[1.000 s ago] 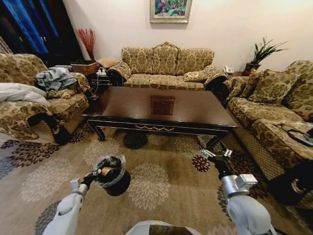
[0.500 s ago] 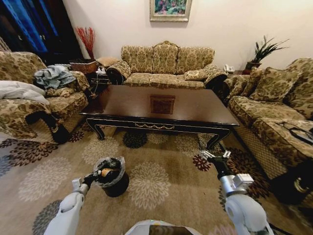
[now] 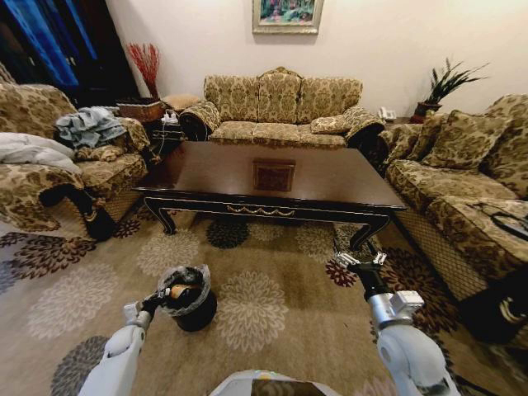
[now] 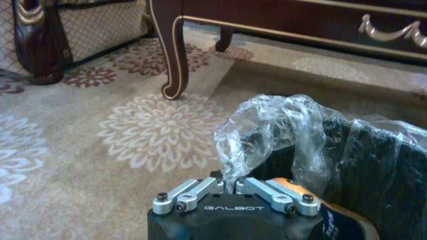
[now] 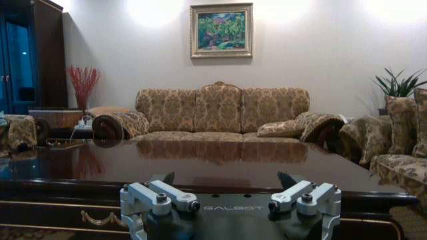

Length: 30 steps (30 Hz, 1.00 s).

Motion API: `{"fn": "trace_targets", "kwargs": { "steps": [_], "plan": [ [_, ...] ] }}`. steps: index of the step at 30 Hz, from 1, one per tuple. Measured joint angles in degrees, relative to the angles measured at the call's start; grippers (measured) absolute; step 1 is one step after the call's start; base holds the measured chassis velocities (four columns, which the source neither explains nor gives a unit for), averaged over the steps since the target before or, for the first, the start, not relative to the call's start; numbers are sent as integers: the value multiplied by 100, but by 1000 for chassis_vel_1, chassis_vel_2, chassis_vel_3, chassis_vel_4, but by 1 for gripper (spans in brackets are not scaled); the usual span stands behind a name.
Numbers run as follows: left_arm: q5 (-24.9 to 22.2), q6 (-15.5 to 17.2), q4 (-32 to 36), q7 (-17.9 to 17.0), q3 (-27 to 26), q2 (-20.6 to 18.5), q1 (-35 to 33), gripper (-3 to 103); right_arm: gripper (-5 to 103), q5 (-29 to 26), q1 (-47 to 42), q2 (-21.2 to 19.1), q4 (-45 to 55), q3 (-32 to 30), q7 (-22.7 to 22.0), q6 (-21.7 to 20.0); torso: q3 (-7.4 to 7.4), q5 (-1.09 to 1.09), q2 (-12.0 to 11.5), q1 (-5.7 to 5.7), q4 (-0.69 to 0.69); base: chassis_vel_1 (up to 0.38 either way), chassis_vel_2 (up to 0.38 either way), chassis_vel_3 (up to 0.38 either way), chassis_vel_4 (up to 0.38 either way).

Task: Move to the front of the table and place the trash on the table into the trash bin.

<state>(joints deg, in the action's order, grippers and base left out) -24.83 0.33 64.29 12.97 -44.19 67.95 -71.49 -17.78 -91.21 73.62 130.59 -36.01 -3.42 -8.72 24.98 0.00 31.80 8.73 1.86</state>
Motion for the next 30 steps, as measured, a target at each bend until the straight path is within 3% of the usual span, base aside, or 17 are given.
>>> {"fn": "trace_targets", "kwargs": {
  "steps": [3,7,22,25,26,29,30],
  "plan": [
    [161,-256,-341,-109,64,-24,131,4,100,24,-28,21,-1,31,2,25,-52,0,-87,-33,0,0,0,0,0],
    [169,-359,-486,-141,98,-30,180,4,100,43,-54,31,4,42,9,39,-114,0,-188,-73,1,0,0,0,0],
    [11,-307,-504,44,92,-70,203,0,100,33,-101,62,48,-21,25,67,-310,0,-508,-198,0,0,0,0,0],
    [-17,-628,-694,-48,120,-97,261,14,100,8,-99,46,60,-44,41,67,-335,2,-546,-211,-1,0,0,0,0],
    [-17,-628,-694,-48,120,-97,261,14,100,8,-99,46,60,-44,41,67,-335,2,-546,-211,-1,0,0,0,0],
    [-27,-718,-742,-67,126,-103,260,30,100,-5,-90,32,77,-45,44,68,-338,1,-550,-213,0,0,0,0,0],
    [-27,-740,-752,-62,126,-103,256,30,100,-10,-87,30,86,-46,44,68,-338,1,-549,-212,0,0,0,0,0]
  ]
}}
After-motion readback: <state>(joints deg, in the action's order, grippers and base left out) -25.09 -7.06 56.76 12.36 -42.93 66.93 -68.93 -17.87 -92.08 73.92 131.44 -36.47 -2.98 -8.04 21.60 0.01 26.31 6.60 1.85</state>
